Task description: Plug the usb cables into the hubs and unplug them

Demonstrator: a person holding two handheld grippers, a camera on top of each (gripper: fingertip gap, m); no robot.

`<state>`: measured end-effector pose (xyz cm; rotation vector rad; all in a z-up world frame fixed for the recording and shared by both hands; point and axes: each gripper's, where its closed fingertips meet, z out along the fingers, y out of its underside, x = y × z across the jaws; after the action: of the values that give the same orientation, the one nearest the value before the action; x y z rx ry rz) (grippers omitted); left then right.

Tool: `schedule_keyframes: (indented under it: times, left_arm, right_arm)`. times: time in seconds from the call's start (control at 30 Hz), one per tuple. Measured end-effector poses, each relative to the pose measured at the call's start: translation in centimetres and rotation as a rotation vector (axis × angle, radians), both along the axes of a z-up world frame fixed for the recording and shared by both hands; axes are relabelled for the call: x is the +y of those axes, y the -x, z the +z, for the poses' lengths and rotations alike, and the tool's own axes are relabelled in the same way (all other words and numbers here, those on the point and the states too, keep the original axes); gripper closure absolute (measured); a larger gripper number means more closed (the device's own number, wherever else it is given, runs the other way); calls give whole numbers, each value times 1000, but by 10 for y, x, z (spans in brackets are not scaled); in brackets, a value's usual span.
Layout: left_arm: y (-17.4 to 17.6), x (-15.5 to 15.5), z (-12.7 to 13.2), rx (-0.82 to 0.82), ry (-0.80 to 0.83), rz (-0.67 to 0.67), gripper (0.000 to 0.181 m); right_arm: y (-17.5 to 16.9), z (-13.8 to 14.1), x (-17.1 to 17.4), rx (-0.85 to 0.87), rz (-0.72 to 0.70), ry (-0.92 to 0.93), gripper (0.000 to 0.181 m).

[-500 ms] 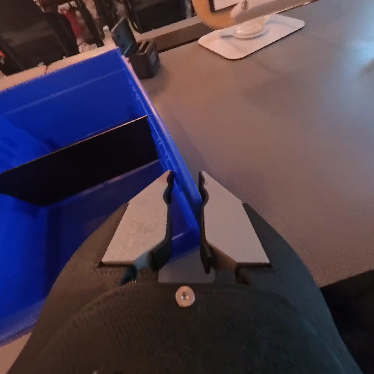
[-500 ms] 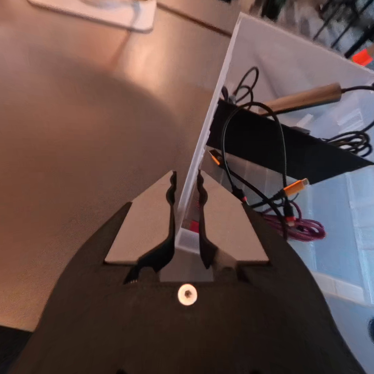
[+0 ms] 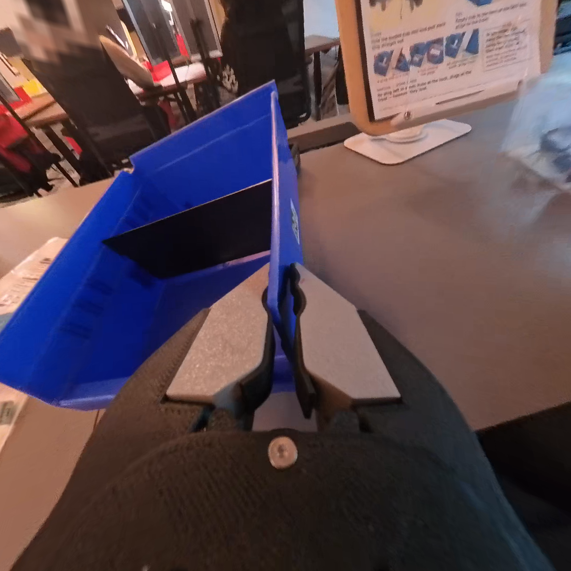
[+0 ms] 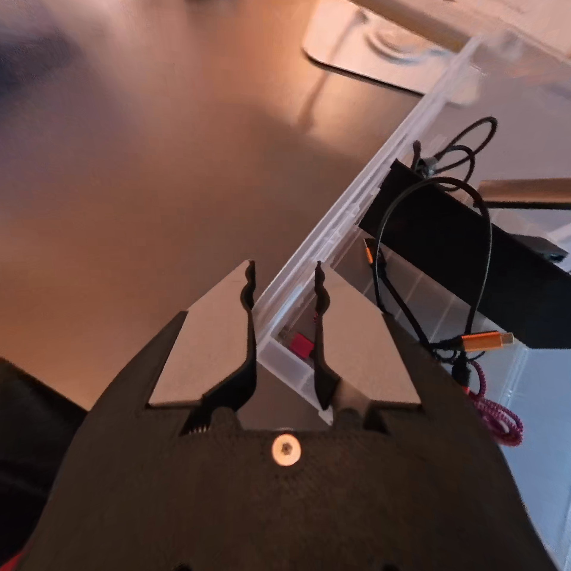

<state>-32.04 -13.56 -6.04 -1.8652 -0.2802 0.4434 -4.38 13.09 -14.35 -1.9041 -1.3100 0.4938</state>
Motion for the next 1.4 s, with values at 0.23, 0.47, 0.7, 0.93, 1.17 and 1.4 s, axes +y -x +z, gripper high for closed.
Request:
schedule_keyframes:
  times: [0.23, 0.47, 0.7, 0.93, 1.17, 1.4]
  left_arm:
    - [-19, -27, 63, 268, -90, 40, 178]
    - [-79, -18, 93, 578, -121, -77, 178]
    - [-170, 41, 89, 585, -131, -325, 177]
    - [-297, 130, 59, 372, -116, -587, 177]
    - [-379, 218, 5, 249, -4, -678, 176]
    - [-409, 248, -38, 13, 63, -753, 165]
  right_arm:
    - [156, 2, -140, 61, 283, 30, 130]
    - [164, 88, -212, 313, 513, 19, 113]
    - [43, 127, -121, 363, 434, -95, 118]
    - [-76, 132, -30, 340, 225, -122, 117]
    - [-137, 117, 8, 314, 132, -80, 114]
    - [-140, 111, 9, 278, 156, -89, 115]
